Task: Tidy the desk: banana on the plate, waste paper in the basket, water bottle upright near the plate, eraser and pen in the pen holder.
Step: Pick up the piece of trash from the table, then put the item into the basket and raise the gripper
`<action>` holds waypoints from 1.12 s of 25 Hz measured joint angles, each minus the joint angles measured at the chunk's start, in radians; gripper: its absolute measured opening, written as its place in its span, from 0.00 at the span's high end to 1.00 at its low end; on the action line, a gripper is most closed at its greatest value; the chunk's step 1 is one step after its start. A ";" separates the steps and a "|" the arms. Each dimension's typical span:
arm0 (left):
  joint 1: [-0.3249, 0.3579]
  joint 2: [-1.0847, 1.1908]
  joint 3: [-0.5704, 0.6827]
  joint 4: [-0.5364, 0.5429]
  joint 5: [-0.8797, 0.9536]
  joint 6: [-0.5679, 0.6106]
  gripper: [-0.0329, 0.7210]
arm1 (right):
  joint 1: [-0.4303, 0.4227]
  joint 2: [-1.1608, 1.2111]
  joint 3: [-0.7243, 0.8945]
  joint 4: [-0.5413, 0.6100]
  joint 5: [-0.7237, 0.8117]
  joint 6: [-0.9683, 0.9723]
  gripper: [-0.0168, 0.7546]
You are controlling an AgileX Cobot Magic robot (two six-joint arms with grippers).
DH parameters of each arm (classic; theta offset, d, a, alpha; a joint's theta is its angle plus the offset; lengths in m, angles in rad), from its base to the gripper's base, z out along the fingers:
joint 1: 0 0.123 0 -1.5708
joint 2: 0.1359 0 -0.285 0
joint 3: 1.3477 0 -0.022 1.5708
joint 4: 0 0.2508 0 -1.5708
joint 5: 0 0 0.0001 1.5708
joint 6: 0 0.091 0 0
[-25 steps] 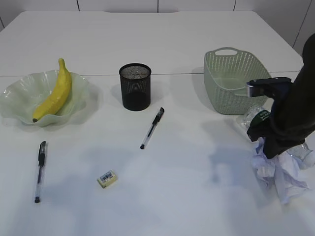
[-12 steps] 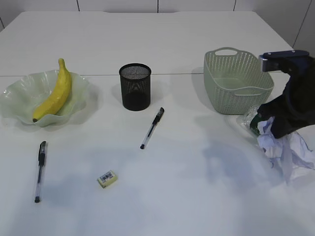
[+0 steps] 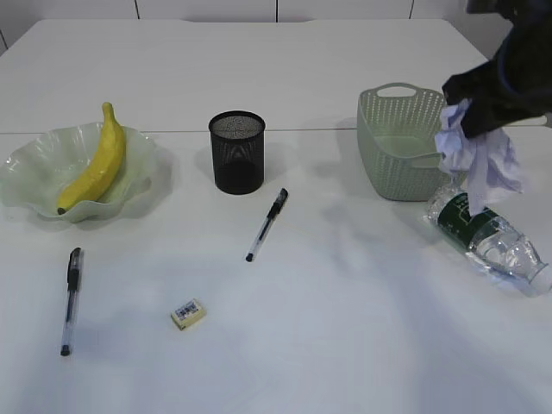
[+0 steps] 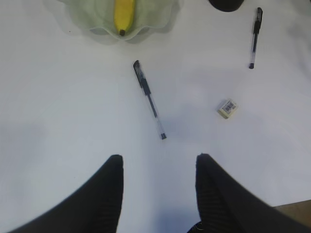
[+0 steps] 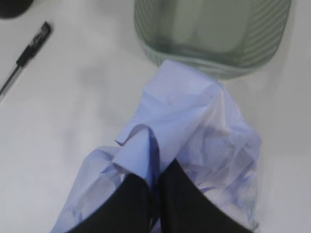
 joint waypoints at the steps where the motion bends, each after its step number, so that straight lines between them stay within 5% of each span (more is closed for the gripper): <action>1: 0.000 0.000 0.000 0.000 0.000 0.000 0.50 | 0.000 0.018 -0.036 -0.012 -0.005 0.010 0.98; 15: 0.000 0.000 0.000 0.006 0.024 0.000 0.45 | 0.000 0.435 -0.530 -0.075 -0.033 0.045 0.98; 28: 0.000 0.000 0.000 0.027 0.060 0.000 0.45 | 0.000 0.619 -0.635 -0.167 -0.084 0.107 0.96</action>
